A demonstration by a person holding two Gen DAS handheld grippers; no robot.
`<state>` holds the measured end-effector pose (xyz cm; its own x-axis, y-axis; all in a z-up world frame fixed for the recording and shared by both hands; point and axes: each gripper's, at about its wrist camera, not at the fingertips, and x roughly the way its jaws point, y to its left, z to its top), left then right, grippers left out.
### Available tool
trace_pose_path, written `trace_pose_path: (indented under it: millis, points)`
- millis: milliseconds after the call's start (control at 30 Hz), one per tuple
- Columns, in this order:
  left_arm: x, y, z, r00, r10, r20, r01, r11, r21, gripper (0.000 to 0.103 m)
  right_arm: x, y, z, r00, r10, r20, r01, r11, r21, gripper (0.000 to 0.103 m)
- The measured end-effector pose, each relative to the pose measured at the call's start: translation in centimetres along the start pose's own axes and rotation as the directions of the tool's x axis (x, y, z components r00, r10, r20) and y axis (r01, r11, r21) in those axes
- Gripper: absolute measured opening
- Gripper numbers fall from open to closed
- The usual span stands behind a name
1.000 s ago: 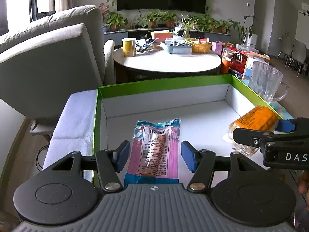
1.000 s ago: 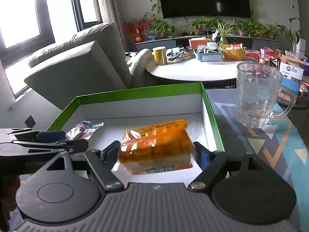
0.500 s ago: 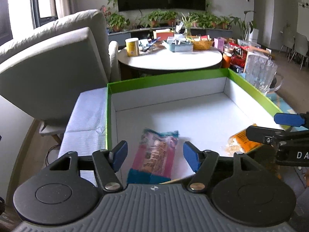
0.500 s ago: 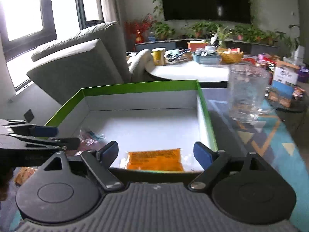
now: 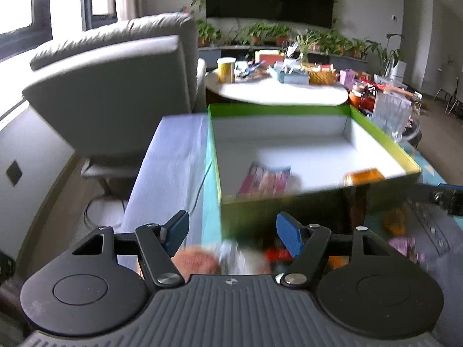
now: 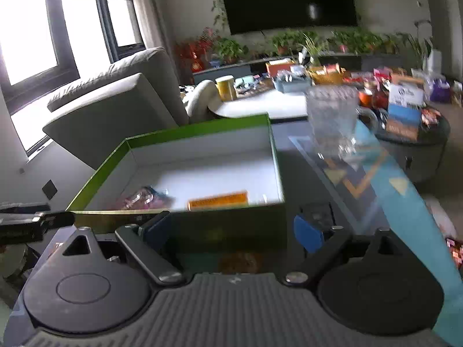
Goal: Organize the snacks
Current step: 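Move both tools back to the snack pile and grasp the white printed pouch with left tool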
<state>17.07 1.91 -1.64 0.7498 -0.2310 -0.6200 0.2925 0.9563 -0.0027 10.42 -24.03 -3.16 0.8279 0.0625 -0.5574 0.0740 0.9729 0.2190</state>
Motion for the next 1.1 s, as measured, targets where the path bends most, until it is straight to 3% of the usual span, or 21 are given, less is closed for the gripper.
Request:
trace_pose_path:
  millis: [200,500,633,833,1100]
  points:
    - [-1.0,0.8,-2.8,0.998,-0.035,-0.057,0.031,0.997,-0.072,0.064,-1.7,0.0,-1.7,1.000,0.001,-0.020,-0.001,1.000,-0.001,0.061]
    - [-2.0,1.8,-5.2,0.997,-0.001,-0.072,-0.007,0.994,-0.113,0.064,-3.6,0.0,-4.3,0.998,-0.010,-0.067,0.007,0.999,-0.039,0.061]
    - [-2.2,2.6,-5.9,0.996,0.034,-0.083,-0.045,0.989,-0.138,0.064,-4.4,0.5,-5.5,0.996,0.021,-0.085,-0.026,0.998,-0.059,0.061]
    - [-2.4,3.2,-6.9,0.994,0.044,-0.096,-0.061,0.981,-0.182,0.064,-5.3,3.3,-7.3,0.981,0.143,-0.129,-0.158,0.980,-0.119,0.061]
    - [-2.8,2.8,-7.0,0.996,0.021,-0.082,-0.036,0.983,-0.180,0.064,-3.5,5.7,-8.8,0.981,0.112,-0.157,-0.139,0.975,-0.176,0.061]
